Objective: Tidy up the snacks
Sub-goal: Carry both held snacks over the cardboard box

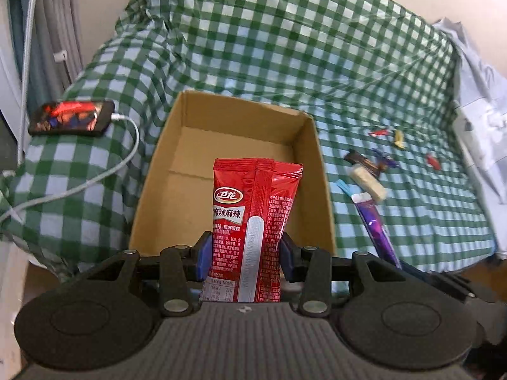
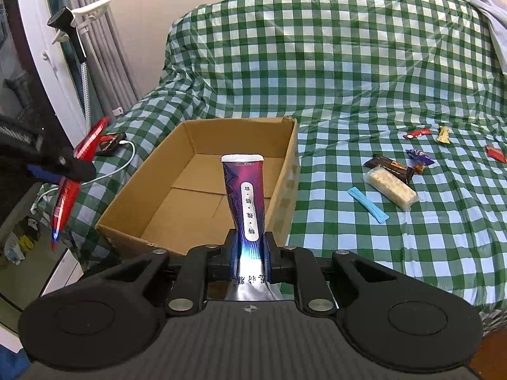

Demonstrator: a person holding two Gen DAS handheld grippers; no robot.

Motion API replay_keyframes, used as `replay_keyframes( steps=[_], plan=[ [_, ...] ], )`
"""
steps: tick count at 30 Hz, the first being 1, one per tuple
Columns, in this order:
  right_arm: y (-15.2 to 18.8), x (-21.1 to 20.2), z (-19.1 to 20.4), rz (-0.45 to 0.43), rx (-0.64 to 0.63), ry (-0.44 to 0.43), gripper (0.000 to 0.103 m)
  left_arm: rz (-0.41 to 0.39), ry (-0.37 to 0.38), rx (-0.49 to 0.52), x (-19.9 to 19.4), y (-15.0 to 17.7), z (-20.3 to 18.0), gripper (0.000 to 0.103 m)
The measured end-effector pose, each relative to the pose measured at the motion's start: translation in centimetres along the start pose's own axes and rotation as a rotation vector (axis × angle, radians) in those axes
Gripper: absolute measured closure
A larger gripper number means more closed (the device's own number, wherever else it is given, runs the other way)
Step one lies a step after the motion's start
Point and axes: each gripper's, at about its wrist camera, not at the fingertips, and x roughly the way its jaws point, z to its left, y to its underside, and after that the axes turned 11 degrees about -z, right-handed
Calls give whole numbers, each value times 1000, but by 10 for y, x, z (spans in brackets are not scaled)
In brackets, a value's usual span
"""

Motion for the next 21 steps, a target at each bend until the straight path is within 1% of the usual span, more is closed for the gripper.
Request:
replay_keyframes(
  steps=[5,8,15,21],
  plan=[
    [-12,21,6,15,-21,-7,87,-30,-66,48,21,-10,-6,55],
    [-21,36,7,28,-26,-13,86,-23,-104,65,37,-14,-4,55],
    [-37,68,11,49,-37,-38,86,26,-144,62,71,-18,13,55],
    [-42,101,15,83,-32,-41,86,57,-150,52,96,-23,22,55]
  ],
)
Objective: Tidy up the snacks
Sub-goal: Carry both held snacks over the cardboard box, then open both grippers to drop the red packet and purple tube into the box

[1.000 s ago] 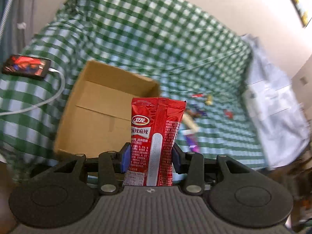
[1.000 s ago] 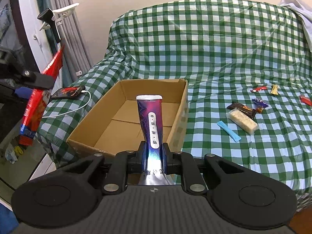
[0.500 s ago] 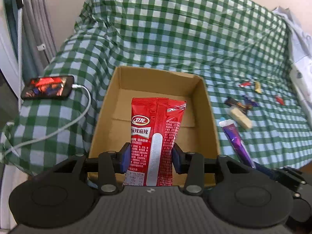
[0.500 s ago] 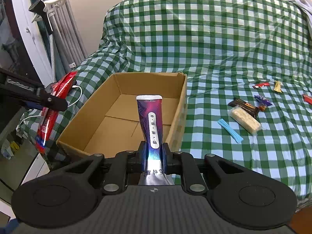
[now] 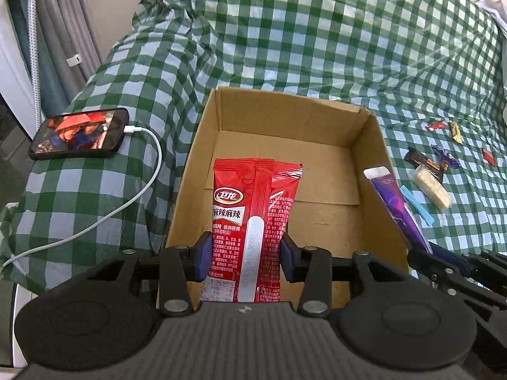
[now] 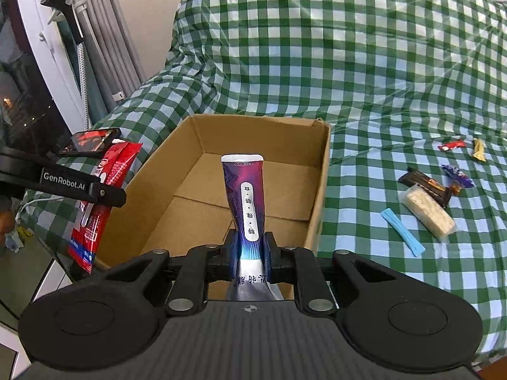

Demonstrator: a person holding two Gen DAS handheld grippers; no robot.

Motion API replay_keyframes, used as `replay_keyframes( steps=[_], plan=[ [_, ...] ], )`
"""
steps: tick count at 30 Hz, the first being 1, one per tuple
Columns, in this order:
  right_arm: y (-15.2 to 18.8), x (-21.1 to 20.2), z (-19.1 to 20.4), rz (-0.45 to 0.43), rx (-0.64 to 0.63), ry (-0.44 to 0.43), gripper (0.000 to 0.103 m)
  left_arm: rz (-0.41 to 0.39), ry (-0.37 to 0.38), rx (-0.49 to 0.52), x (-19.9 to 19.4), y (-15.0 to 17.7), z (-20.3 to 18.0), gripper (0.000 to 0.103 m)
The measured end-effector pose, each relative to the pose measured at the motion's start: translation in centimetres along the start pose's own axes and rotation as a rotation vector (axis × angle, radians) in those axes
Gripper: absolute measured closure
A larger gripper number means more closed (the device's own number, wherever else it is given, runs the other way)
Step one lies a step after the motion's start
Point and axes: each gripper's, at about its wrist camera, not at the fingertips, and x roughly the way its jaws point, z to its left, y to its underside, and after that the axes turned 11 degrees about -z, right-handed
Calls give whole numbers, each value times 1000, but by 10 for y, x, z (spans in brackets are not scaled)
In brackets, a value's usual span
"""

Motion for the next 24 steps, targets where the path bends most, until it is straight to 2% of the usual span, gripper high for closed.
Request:
replay_keyframes(
  steps=[12,22,24],
  plan=[
    [-3,53,1,54,20,-14,86,60,2,9,50,-8,0,55],
    [-2,85,-2,87,29,10,86,98,-10,15,81,-12,1,54],
    [-5,92,-3,85,30,12,85,72,-30,31,85,-18,1,47]
  ],
)
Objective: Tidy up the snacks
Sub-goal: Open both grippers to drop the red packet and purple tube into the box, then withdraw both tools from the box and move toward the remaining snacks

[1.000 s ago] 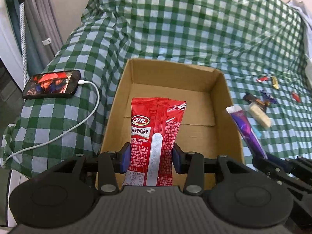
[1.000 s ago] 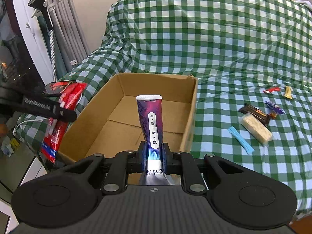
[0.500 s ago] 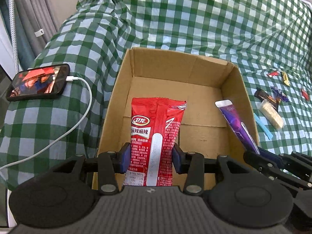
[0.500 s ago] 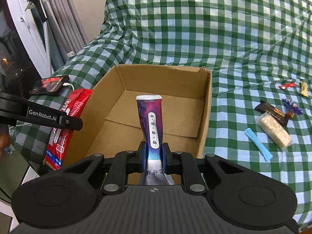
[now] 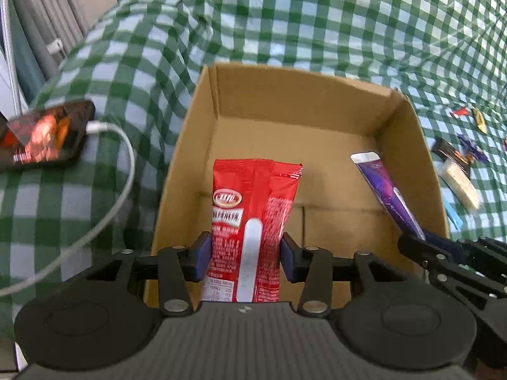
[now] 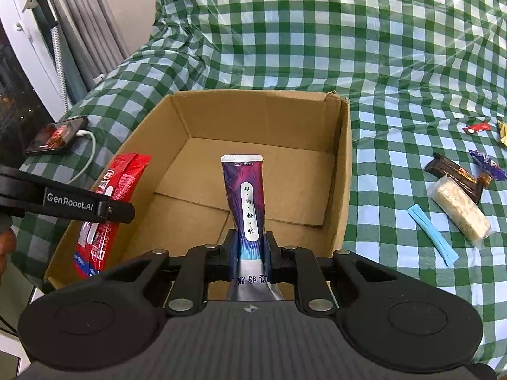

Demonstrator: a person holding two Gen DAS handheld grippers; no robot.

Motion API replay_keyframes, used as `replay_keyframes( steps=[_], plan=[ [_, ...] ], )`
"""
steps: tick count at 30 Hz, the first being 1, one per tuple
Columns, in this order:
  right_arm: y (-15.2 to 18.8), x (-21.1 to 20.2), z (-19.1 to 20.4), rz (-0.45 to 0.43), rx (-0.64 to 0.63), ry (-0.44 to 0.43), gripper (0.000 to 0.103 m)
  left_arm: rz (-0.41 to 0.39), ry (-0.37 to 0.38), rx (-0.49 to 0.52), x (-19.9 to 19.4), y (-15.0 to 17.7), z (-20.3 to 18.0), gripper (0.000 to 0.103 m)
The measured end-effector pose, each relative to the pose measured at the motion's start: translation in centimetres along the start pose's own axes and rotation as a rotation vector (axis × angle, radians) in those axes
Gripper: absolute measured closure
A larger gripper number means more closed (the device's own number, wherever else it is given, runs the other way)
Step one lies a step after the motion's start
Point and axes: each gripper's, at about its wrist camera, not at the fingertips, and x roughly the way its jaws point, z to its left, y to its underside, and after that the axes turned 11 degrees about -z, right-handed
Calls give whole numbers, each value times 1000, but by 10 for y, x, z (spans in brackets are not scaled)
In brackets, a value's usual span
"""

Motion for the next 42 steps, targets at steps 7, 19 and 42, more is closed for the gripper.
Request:
replay_keyframes(
  steps=[7,19,42],
  plan=[
    [-8,-1,-1,-40,-21,50,18,-110,-65,76,-22,2,1,0],
    [31,-92,19,-27,-39,35,6,-55,-49,12,-97,81,-8,0],
    [64,-222,37,-251,-95,71,1,-262,-73,64,-220,129,-43,0]
  ],
)
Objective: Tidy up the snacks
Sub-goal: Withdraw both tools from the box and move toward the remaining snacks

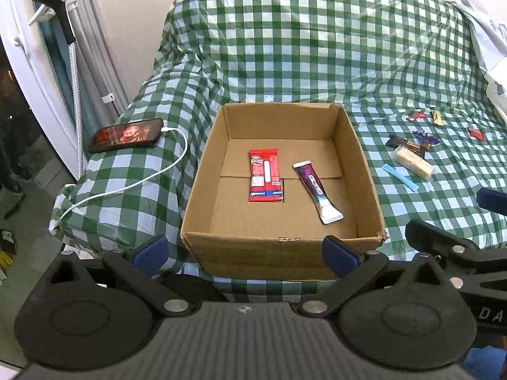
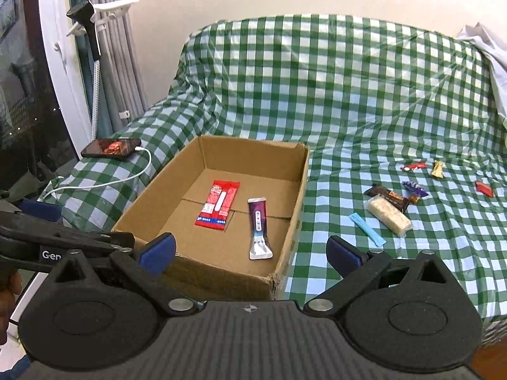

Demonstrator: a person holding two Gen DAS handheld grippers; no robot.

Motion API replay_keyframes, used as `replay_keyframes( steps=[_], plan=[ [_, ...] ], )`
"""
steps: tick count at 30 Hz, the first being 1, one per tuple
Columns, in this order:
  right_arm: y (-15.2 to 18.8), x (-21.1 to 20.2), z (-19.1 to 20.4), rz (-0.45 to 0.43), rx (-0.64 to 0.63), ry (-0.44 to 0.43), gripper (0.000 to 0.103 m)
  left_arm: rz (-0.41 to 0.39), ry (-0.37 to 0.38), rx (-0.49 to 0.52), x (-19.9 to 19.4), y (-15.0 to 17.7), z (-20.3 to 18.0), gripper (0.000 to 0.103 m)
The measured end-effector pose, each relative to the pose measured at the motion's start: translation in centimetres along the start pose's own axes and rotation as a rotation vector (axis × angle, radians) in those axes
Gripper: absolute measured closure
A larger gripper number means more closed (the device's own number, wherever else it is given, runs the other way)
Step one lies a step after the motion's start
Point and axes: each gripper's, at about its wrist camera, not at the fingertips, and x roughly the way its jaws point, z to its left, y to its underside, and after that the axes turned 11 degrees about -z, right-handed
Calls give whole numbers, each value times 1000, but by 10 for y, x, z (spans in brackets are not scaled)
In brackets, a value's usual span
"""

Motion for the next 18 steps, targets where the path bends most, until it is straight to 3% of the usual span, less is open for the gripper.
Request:
replay_keyframes(
  steps=[18],
  plan=[
    [1,-18,7,-26,-8,5,1,-16,-1,3,-13,8,5,0]
  ],
)
